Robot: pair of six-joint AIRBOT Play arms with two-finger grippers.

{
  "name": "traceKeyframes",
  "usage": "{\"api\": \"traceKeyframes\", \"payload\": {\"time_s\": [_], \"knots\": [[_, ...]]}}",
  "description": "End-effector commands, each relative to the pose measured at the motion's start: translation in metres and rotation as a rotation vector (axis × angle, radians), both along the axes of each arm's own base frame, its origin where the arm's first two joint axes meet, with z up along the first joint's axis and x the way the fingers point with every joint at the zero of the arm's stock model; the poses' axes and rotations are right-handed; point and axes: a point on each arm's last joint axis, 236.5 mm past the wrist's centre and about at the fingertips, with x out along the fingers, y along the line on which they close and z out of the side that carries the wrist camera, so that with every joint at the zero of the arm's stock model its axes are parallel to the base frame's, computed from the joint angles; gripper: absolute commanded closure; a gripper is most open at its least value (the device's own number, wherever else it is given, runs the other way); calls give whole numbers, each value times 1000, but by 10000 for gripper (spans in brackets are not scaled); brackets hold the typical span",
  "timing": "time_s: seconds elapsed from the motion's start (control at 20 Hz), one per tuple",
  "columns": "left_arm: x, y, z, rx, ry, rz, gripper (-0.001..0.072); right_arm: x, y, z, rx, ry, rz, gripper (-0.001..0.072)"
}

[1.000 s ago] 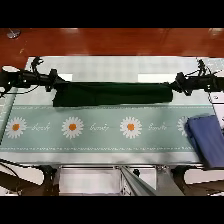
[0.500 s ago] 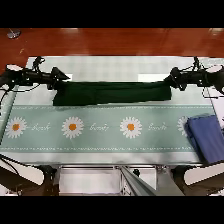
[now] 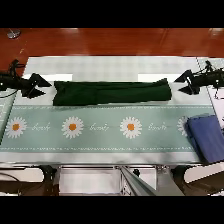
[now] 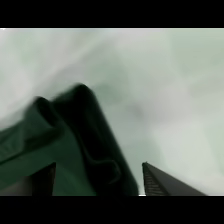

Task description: Fold the shirts.

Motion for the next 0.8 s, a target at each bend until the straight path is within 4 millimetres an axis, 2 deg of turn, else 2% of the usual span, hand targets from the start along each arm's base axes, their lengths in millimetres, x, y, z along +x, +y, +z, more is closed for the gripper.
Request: {"api": "traceKeyframes", "payload": {"time_s": [0.0,0.15,0.3,0.5,0.55,0.6,0.65,0.7,0.75], "knots": [[-4,-18,19,94,-209,56,9,-14,8,-18,-49,66,42,92],[-22,-59,20,89,-215,-28,9,-13,29,-26,-34,83,79,92],[-24,-96,24,44,-223,-91,9,-12,54,-37,51,105,95,92],[-26,-127,26,1,-224,-137,9,-1,76,-45,38,52,148,93],[-26,-132,26,0,-224,-149,9,1,81,-46,38,51,152,133],[-27,-137,25,-1,-223,-161,10,1,84,-44,52,49,151,363],[-27,-141,27,-3,-226,-172,23,0,88,-38,73,34,173,664],[-26,-145,29,-2,-233,-184,241,0,89,-30,86,11,195,680],[-26,-151,33,4,-261,-224,674,-1,88,-20,86,-9,207,681]]}}
